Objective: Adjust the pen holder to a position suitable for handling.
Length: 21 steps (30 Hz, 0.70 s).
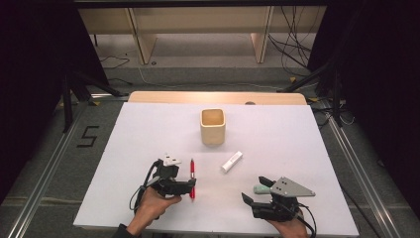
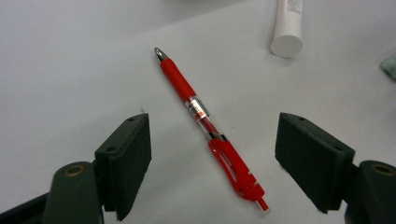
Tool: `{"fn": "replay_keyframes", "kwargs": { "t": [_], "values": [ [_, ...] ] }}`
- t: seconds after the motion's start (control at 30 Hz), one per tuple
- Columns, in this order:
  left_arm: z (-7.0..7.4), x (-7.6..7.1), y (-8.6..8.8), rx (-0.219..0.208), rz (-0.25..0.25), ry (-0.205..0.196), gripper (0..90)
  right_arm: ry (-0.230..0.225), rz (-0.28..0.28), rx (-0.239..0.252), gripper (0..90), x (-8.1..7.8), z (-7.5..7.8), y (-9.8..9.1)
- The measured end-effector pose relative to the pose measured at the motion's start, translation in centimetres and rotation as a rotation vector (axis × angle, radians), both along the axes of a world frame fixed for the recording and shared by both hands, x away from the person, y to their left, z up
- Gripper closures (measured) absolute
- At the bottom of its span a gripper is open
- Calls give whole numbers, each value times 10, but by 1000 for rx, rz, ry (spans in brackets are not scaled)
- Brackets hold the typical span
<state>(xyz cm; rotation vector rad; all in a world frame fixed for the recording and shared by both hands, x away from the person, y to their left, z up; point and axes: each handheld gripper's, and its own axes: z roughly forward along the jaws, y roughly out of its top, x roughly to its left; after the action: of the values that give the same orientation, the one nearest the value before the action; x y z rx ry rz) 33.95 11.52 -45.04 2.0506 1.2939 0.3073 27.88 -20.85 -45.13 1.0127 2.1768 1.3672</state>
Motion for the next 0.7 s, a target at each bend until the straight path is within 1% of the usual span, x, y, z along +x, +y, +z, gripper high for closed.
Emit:
{"fn": "replay_keyframes", "kwargs": {
  "t": [0.17, 0.3, 0.4, 0.47, 0.5, 0.57, 0.7],
  "values": [
    [-8, -4, -10, 19, -8, 23, 272, 0, 2, -1, 221, -1, 0, 0],
    [-11, -4, -13, 25, -6, 36, 278, -2, 2, -3, 221, -2, 0, -1],
    [-13, -6, -15, 33, -7, 34, 291, -3, 4, -5, 220, -2, 0, -1],
    [-15, -6, -16, 31, 4, 36, 299, -4, 5, -7, 220, -2, 0, -1],
    [-16, -6, -16, 39, 1, 41, 306, -6, 6, -8, 220, -2, 0, -1],
    [-17, -5, -16, 37, 2, 47, 312, -8, 6, -10, 220, -2, -1, -1],
    [-16, -5, -17, 40, 2, 52, 330, -11, 9, -11, 220, -3, -1, -2]
  ]
}}
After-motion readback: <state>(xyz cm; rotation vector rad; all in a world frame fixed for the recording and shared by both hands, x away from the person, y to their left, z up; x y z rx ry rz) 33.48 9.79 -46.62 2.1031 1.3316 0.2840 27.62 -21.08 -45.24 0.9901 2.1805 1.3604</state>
